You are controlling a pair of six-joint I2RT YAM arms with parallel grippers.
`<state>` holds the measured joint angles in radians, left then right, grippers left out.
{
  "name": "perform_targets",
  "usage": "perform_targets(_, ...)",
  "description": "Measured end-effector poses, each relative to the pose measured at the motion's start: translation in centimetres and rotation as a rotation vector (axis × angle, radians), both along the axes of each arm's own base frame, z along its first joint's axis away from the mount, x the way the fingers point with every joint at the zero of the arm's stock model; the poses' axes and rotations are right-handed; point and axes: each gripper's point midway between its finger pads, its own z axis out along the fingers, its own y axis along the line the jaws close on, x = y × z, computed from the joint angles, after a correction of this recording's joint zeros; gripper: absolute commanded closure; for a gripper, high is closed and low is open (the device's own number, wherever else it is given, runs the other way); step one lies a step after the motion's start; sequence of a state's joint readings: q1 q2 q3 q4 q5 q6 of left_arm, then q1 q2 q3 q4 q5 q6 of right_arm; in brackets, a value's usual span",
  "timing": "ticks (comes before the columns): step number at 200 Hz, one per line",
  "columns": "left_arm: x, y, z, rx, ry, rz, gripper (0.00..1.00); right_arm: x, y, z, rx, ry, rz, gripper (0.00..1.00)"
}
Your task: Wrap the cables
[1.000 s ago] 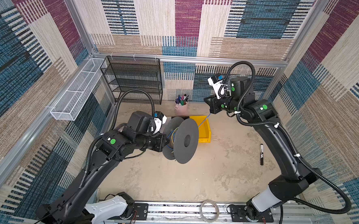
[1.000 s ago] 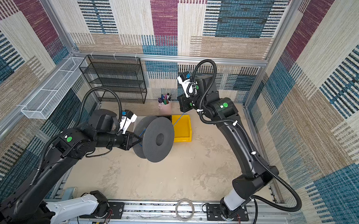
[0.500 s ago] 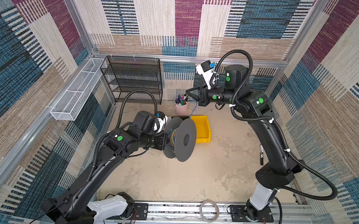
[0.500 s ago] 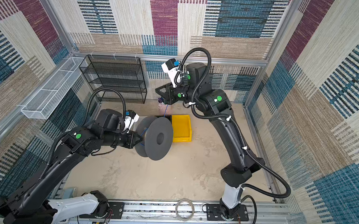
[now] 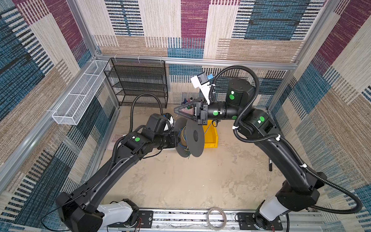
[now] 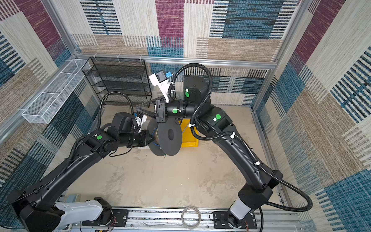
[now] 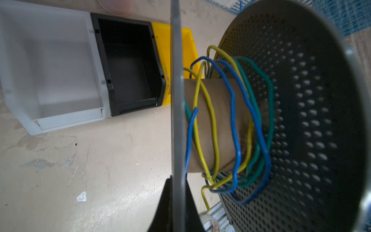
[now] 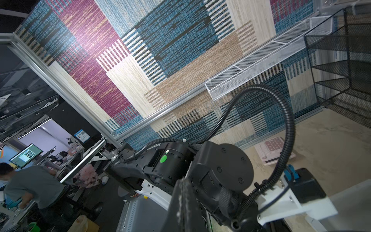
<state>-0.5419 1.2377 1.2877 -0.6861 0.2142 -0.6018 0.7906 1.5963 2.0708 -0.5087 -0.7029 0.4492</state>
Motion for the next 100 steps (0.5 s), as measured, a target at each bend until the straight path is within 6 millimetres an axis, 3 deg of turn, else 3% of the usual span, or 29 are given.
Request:
perform_targets(7, 0.2, 0.0, 0.3, -0.007, -0.007, 0.001, 1.00, 0.2, -1.0, 0.4, -0.006, -0.023, -0.044, 0.98)
perform_targets(16, 0.3, -0.1, 0.6, -0.013, -0.013, -0.001, 1.00, 0.4, -2.7, 1.0, -0.014, -0.051, -0.102, 0.81)
perform_targets(22, 0.2, -0.2, 0.9, -0.017, -0.016, -0.010, 1.00, 1.0, -4.1, 1.3, -0.021, -0.066, -0.162, 0.64)
perform_targets(41, -0.5, -0.3, 1.8, -0.021, -0.029, -0.045, 1.00, 3.4, -9.1, 1.2, -0.065, -0.117, -0.377, 0.38)
perform_targets(60, -1.8, 0.1, 2.9, -0.009, -0.047, -0.086, 1.00, 6.0, -13.4, -1.1, -0.176, -0.149, -0.602, 0.30)
perform_targets(72, -2.6, 0.4, 3.7, 0.000, -0.062, -0.111, 1.00, 7.4, -15.2, -3.0, -0.252, -0.157, -0.700, 0.29)
perform_targets(77, -2.9, 0.5, 4.0, 0.003, -0.066, -0.121, 1.00, 8.1, -15.7, -4.0, -0.286, -0.158, -0.732, 0.27)
perform_targets(79, -3.1, 0.6, 4.1, 0.005, -0.068, -0.126, 1.00, 8.3, -15.9, -4.4, -0.302, -0.158, -0.744, 0.18)
perform_targets(82, -3.3, 0.6, 4.2, 0.007, -0.070, -0.133, 1.00, 8.7, -16.1, -5.0, -0.321, -0.158, -0.757, 0.13)
perform_targets(100, -4.3, 1.1, 4.9, 0.025, -0.077, -0.162, 1.00, 10.6, -17.2, -8.9, -0.441, -0.137, -0.815, 0.09)
